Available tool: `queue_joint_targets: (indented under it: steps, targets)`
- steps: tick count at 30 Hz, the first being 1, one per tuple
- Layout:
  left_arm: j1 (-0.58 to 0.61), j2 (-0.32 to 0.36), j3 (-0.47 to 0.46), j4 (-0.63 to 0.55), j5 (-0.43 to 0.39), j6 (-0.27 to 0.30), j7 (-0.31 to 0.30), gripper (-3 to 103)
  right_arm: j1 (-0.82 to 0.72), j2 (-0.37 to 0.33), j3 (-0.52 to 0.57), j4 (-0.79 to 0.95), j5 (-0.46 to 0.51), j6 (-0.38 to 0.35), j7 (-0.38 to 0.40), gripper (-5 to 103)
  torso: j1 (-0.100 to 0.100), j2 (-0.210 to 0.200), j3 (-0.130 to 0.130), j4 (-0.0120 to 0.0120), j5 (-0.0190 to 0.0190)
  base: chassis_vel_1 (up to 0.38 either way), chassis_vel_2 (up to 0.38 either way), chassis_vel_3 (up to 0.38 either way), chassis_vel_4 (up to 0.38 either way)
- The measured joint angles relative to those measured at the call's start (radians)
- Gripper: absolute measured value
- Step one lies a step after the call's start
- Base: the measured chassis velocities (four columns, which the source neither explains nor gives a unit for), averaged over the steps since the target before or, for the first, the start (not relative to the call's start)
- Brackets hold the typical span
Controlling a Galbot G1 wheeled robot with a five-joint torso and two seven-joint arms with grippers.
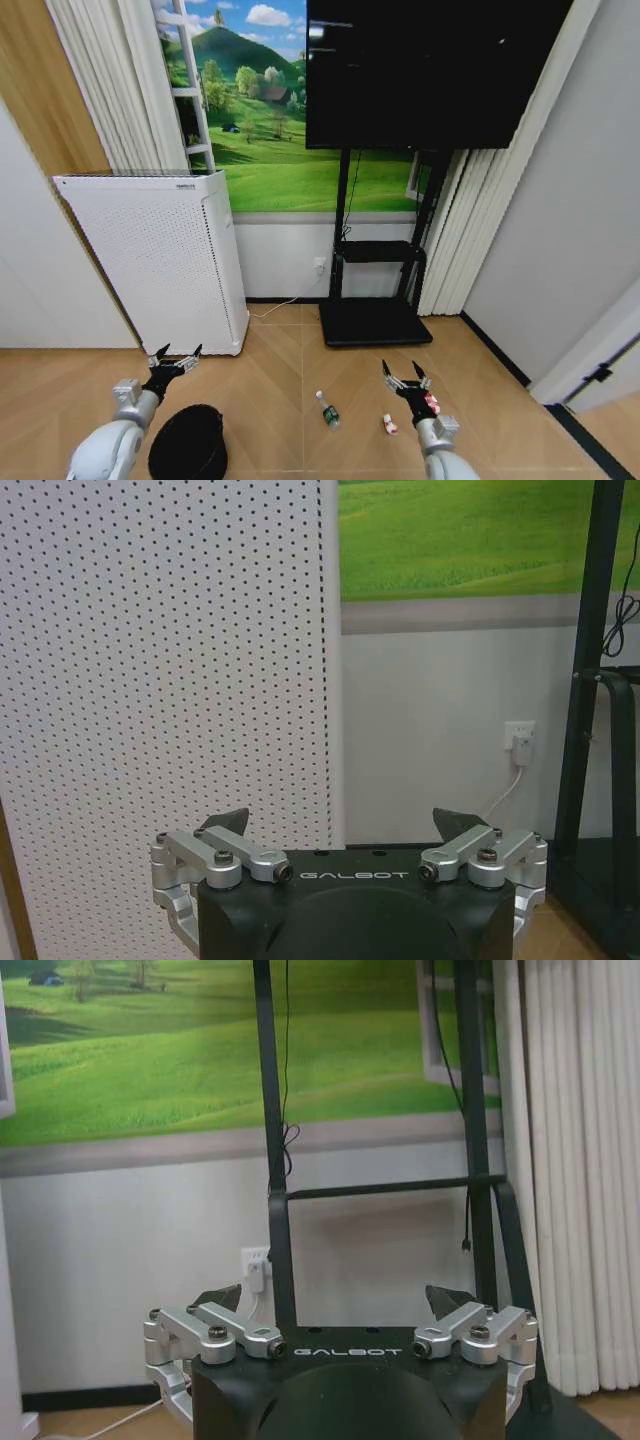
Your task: Pick up the trash bin and place the garbage on the floor into it.
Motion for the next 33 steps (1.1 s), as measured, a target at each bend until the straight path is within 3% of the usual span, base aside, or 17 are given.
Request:
queue_joint_targets:
  steps: [3,9,12,13,15,23,33]
  targets:
    - [0.0,-0.022,-0.002,0.001,0.015,-0.026,-0.013,100,-0.004,0.009,0.004,0.003,-0.009,0.037,0.013,100,-0.006,-0.014,-0.009,0.0002,0.0001,0.0,0.0,0.0,0.0]
    - [-0.005,-0.037,-0.003,-0.037,0.003,-0.018,-0.024,100,-0.041,0.006,0.019,0.095,0.007,-0.016,0.005,100,-0.012,-0.03,-0.018,0.0,-0.0003,0.0,0.0,0.0,0.0]
    - [-0.003,-0.001,0.003,-0.139,-0.046,0.05,-0.037,100,-0.091,-0.022,0.046,0.235,0.053,-0.145,-0.034,100,-0.021,-0.051,-0.03,-0.0003,0.0001,0.0,0.0,0.0,0.0]
    - [-0.003,-0.001,0.003,-0.139,-0.046,0.05,-0.037,100,-0.091,-0.022,0.046,0.235,0.053,-0.145,-0.034,100,-0.021,-0.051,-0.03,-0.0003,0.0001,0.0,0.0,0.0,0.0]
    - [0.017,0.031,0.004,-0.198,-0.091,0.087,-0.041,100,-0.113,-0.044,0.048,0.299,0.104,-0.213,-0.047,100,-0.026,-0.064,-0.038,-0.0004,0.0,0.0,0.0,0.0,0.0]
    - [0.039,0.086,0.012,-0.264,-0.152,0.115,-0.055,100,-0.099,-0.058,0.034,0.37,0.121,-0.283,-0.048,100,-0.038,-0.097,-0.06,0.0,0.0001,0.0,0.0,0.0,0.0]
    - [0.054,0.082,0.017,-0.273,-0.153,0.124,-0.05,100,-0.089,-0.078,0.015,0.407,0.146,-0.364,-0.069,100,-0.052,-0.135,-0.083,0.0,0.0,0.0,0.0,0.0,0.0]
